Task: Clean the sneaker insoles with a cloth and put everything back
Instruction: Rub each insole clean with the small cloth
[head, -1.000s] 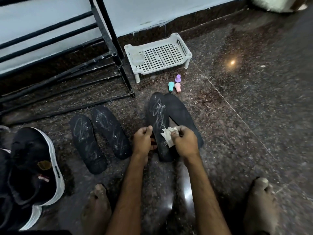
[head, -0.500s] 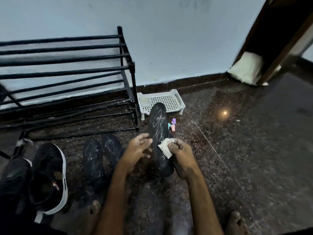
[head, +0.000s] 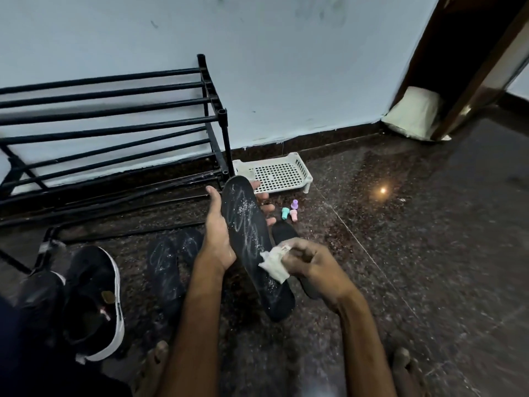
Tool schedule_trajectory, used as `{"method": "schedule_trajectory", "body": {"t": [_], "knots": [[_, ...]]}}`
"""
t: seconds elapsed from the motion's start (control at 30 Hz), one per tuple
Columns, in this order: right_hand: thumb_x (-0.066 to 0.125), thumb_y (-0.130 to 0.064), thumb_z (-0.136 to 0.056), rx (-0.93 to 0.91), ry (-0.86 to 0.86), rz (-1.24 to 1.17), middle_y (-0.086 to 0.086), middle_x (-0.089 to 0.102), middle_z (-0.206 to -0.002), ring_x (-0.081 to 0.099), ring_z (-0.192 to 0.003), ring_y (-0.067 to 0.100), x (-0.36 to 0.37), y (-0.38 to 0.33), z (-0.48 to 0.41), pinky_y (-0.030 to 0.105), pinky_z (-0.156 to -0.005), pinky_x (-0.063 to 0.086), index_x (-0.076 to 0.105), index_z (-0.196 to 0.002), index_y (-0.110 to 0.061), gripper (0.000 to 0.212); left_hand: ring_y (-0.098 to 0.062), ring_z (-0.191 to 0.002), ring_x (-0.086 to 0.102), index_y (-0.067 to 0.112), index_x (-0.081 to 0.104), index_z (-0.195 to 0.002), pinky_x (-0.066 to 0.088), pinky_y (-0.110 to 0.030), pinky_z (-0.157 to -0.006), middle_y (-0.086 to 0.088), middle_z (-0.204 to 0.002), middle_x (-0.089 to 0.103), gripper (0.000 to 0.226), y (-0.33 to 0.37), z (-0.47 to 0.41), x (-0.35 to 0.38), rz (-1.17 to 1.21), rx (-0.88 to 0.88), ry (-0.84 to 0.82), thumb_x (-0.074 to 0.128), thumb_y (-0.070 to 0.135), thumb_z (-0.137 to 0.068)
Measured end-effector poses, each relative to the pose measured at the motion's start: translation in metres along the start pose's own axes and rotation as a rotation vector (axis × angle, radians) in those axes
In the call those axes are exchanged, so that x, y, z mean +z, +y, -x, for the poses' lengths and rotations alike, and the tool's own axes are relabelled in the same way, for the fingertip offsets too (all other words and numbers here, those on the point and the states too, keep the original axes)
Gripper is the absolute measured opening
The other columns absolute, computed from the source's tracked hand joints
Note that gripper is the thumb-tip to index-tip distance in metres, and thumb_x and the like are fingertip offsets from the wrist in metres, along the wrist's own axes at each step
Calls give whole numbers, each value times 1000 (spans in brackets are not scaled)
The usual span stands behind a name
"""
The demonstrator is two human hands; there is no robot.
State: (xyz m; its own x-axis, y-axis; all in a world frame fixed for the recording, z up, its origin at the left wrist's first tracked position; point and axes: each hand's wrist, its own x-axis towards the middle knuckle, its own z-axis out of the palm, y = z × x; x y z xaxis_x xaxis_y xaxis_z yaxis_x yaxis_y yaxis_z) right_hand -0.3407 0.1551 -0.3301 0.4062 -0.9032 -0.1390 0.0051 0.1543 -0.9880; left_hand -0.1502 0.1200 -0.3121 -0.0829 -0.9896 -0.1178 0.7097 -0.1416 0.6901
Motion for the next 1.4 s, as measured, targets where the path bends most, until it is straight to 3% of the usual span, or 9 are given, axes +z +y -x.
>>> {"method": "schedule_trajectory", "body": {"t": [0.2, 0.3, 0.4, 0.53, 0.6, 0.77, 0.97, 1.17, 1.4], "knots": [[67, -8, -90, -377, 538, 442, -6, 74, -97, 68, -88, 7, -15, -71, 3, 22, -77, 56, 73, -101, -14, 14, -39, -113, 60, 1, 58, -131, 44, -56, -103, -23, -120, 63, 92, -1, 5, 12, -4, -111, -43, 14, 73, -94], [70, -7, -86, -581, 649, 773, -4, 71, -104, 65, -92, 6, 11, -90, -15, 18, -84, 55, 71, -104, -14, 19, -34, -107, 66, 1, 58, -127, 57, -47, -91, -22, -115, 68, 89, -2, 7, 26, -38, -156, -57, 14, 71, -94], [71, -9, -85, -574, 409, 952, -1, 71, -105, 65, -96, 8, 28, -86, -18, 21, -91, 52, 73, -100, -16, 16, -29, -94, 71, 3, 60, -121, 61, -39, -78, -18, -104, 72, 85, 2, 7, 29, -37, -171, -78, 15, 71, -94], [75, -3, -81, -74, -77, 644, -5, 75, -88, 70, -83, 5, 17, -83, 13, 18, -78, 54, 76, -87, -12, 11, -34, -106, 66, -2, 57, -126, 52, -51, -93, -21, -117, 64, 91, 7, 5, 23, 34, -121, -64, 14, 72, -93], [73, -3, -82, -42, -51, 555, -4, 75, -89, 70, -82, 6, 9, -91, 20, 20, -73, 55, 75, -88, -11, 10, -35, -105, 66, -2, 56, -126, 52, -53, -93, -22, -115, 64, 92, 7, 4, 19, 61, -108, -69, 14, 72, -93], [70, -5, -86, -444, 427, 712, -10, 72, -108, 66, -94, -6, 30, -107, -3, 7, -84, 50, 72, -103, -18, 21, -31, -103, 68, 1, 56, -128, 59, -43, -80, -21, -116, 66, 90, 5, 9, 26, 46, -141, -113, 16, 73, -92], [74, -7, -83, 46, -224, 653, -3, 76, -87, 71, -82, 8, 30, -94, 18, 31, -80, 58, 72, -89, -11, 8, -33, -101, 68, -3, 53, -131, 56, -52, -90, -21, -114, 65, 94, 11, 4, 21, 14, -115, -95, 14, 74, -92], [71, -5, -85, -334, 248, 665, -13, 74, -101, 67, -95, -5, 19, -110, 11, 19, -89, 54, 73, -94, -19, 17, -39, -120, 59, 1, 48, -140, 52, -54, -97, -22, -126, 61, 96, 9, 4, 19, 27, -127, -123, 18, 77, -89], [77, -3, -80, 235, -220, 895, 5, 76, -87, 72, -85, 17, 17, -84, 27, 39, -82, 58, 73, -85, -6, 7, -29, -98, 67, -1, 53, -134, 54, -53, -90, -16, -109, 68, 94, 23, -4, 10, -38, -19, -67, 13, 74, -93]]}}
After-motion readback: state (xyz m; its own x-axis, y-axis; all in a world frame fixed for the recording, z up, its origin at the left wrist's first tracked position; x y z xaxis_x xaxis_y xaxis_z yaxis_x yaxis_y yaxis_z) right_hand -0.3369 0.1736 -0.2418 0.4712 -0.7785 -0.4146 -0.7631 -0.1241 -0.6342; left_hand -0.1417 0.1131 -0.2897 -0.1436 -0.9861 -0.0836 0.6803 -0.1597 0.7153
